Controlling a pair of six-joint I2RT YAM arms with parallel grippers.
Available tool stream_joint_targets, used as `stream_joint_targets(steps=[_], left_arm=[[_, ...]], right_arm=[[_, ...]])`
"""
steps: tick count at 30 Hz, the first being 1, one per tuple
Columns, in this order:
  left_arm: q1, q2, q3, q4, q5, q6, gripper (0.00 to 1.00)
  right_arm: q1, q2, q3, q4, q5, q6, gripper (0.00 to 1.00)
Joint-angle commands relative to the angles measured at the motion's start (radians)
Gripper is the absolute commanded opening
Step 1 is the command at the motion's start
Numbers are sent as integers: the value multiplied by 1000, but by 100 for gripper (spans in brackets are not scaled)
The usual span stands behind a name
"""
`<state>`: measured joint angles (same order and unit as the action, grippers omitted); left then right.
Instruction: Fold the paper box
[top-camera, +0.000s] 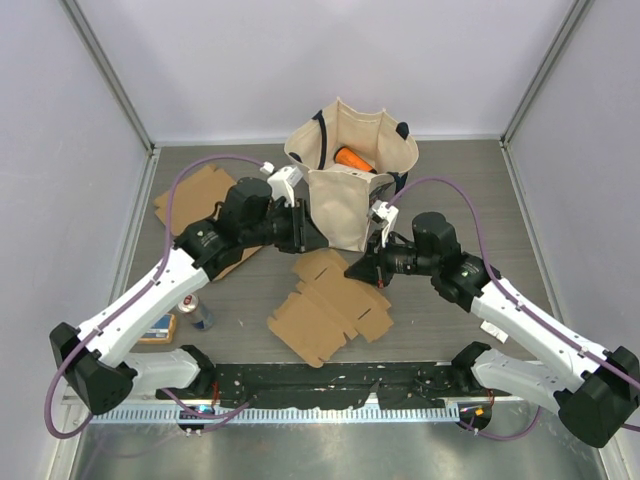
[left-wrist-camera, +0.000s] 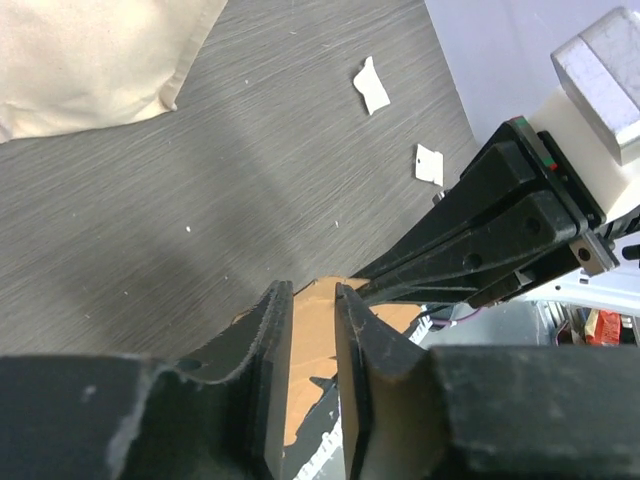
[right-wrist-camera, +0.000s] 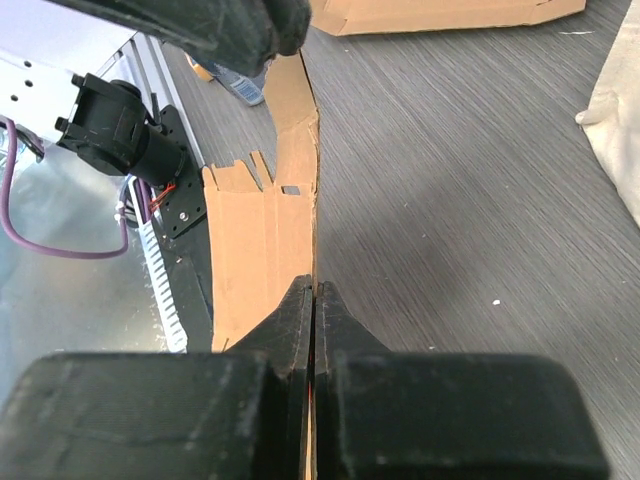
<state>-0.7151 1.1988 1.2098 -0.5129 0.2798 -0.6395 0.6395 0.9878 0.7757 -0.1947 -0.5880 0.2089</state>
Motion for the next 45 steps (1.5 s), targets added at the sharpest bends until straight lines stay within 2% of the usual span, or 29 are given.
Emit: stream_joint_targets(steps=[1, 7, 17, 21, 26, 30, 36, 39, 45], left_arm=[[-9, 25, 56, 39, 4, -14, 24], [-26, 56, 56, 68, 58, -22, 19], [-72, 48, 27, 83, 76, -22, 22], [-92, 53, 13, 96, 94, -40, 18], [-101, 30, -7, 96, 84, -51, 17], [-101, -8, 23, 73, -8, -31, 39], [-52, 44, 138, -12, -11, -22, 51], [-46, 84, 169, -32, 1, -17, 52], [-46, 131, 181, -45, 29, -12, 43]], right_arm=[[11, -32, 16, 55, -13, -22, 1], [14, -11, 34, 58, -13, -20, 1], [20, -8, 45, 74, 14, -13, 1], [22, -9, 42, 97, 51, 4, 1], [20, -21, 37, 117, 59, 15, 1], [25, -8, 42, 94, 24, 0, 1], [38, -17, 36, 98, -16, -9, 1], [55, -12, 40, 101, -13, -9, 1], [74, -11, 37, 129, 45, 3, 1]])
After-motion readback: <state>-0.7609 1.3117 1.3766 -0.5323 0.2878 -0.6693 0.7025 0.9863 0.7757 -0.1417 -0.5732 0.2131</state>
